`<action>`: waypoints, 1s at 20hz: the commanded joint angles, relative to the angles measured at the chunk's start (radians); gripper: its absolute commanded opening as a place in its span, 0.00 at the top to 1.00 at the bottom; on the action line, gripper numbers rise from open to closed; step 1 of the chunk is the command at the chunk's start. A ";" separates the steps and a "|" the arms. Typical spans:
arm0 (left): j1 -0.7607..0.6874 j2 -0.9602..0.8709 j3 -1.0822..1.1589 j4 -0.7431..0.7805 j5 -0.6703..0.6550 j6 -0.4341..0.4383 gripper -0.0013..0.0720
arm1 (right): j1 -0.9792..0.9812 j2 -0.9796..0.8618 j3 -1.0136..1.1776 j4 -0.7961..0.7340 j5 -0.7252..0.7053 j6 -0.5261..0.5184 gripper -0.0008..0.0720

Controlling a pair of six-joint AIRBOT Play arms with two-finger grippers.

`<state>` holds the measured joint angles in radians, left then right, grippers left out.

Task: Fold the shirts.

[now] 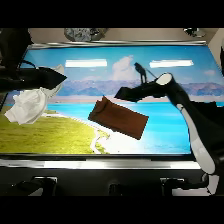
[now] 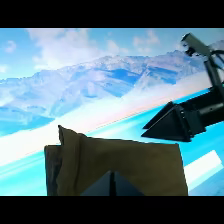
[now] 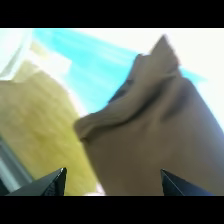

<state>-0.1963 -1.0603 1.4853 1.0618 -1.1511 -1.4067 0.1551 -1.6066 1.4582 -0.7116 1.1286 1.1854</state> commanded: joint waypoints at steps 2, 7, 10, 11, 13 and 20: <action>0.002 0.008 -0.014 0.024 -0.009 0.000 0.94 | -0.213 0.098 -0.011 -0.422 0.332 0.014 0.05; 0.002 0.008 -0.016 0.058 -0.009 0.000 0.94 | -0.301 0.181 -0.414 -0.367 0.224 0.004 0.05; 0.002 0.008 -0.016 0.058 -0.012 0.000 0.94 | -0.300 0.169 -0.620 -0.022 -0.002 -0.115 0.05; 0.002 0.008 -0.016 0.058 -0.012 0.000 0.94 | -0.300 0.162 -0.663 0.061 -0.041 -0.150 0.06; 0.002 0.008 -0.016 0.057 -0.011 0.000 0.94 | -0.300 0.145 -0.702 0.153 -0.068 -0.208 0.11; 0.002 0.008 -0.016 0.049 -0.008 0.000 0.94 | -0.224 0.136 -0.702 0.232 -0.173 -0.232 0.36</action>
<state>-0.1951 -1.0527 1.4696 1.1130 -1.1622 -1.4071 -0.1120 -1.4681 0.7673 -0.5354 1.0164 0.9726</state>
